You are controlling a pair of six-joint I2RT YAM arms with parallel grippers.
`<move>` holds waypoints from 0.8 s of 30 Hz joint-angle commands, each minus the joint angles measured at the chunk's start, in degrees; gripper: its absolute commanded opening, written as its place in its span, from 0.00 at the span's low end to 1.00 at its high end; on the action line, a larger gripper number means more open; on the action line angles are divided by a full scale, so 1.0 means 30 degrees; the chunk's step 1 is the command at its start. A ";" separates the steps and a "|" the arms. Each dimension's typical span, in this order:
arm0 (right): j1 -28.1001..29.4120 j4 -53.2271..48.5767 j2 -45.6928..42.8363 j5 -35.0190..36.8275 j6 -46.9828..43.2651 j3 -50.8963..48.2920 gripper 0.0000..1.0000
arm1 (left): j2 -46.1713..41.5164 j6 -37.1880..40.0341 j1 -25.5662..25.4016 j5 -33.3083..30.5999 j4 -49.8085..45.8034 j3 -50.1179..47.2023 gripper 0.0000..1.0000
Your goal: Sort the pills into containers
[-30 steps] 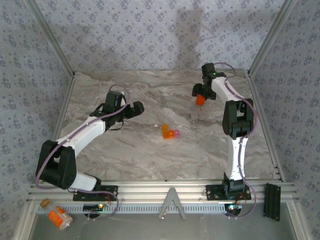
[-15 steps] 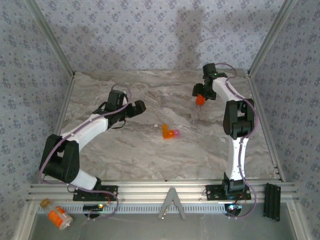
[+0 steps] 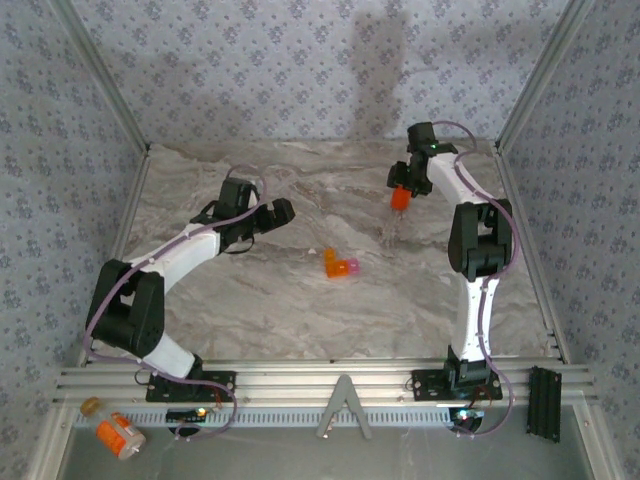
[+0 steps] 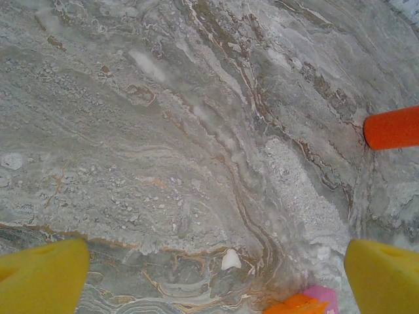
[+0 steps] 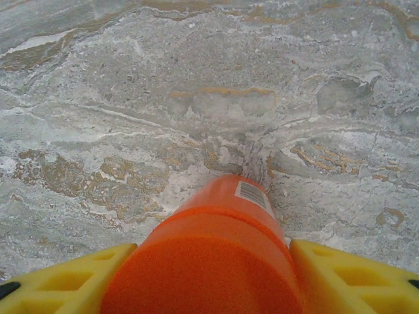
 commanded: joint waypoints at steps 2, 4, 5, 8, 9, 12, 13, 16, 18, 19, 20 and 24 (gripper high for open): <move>-0.0129 -0.0185 -0.0313 -0.0425 0.0115 0.0345 0.60 | 0.0276 -0.0211 0.0023 0.0412 0.0421 0.0778 1.00; -0.0130 -0.0242 -0.0226 -0.0339 0.0109 0.0347 0.61 | 0.0325 -0.0266 0.0024 0.0477 0.0505 0.0793 1.00; -0.0132 -0.0244 -0.0185 -0.0316 0.0109 0.0323 0.62 | 0.0371 -0.0256 0.0024 0.0493 0.0527 0.0781 1.00; -0.0144 -0.0187 -0.0124 -0.0262 0.0094 0.0229 0.63 | 0.0414 -0.0287 0.0023 0.0514 0.0542 0.0915 1.00; -0.0144 -0.0185 -0.0108 -0.0268 0.0109 0.0200 0.63 | 0.0453 -0.0295 0.0024 0.0534 0.0553 0.0941 1.00; -0.0161 -0.0132 -0.0035 -0.0307 0.0157 0.0154 0.63 | 0.0468 -0.0300 -0.0006 0.0565 0.0541 0.1041 1.00; -0.0144 -0.0101 -0.0008 -0.0316 0.0161 0.0140 0.63 | 0.0471 -0.0300 0.0009 0.0565 0.0541 0.1016 1.00; -0.0133 -0.0114 0.0097 -0.0348 0.0168 0.0115 0.63 | 0.0492 -0.0328 0.0002 0.0543 0.0542 0.1069 1.00; -0.0123 -0.0103 0.0177 -0.0344 0.0151 0.0110 0.65 | 0.0479 -0.0355 -0.0006 0.0565 0.0580 0.1070 1.00; -0.0128 -0.0095 0.0178 -0.0344 0.0167 0.0081 0.65 | 0.0492 -0.0352 0.0005 0.0539 0.0586 0.1044 1.00; -0.0127 -0.0053 0.0175 -0.0362 0.0190 0.0052 0.65 | 0.0480 -0.0351 -0.0006 0.0562 0.0575 0.1048 1.00; -0.0090 0.0016 0.0249 -0.0345 0.0255 0.0064 0.70 | 0.0470 -0.0358 -0.0005 0.0565 0.0576 0.1108 1.00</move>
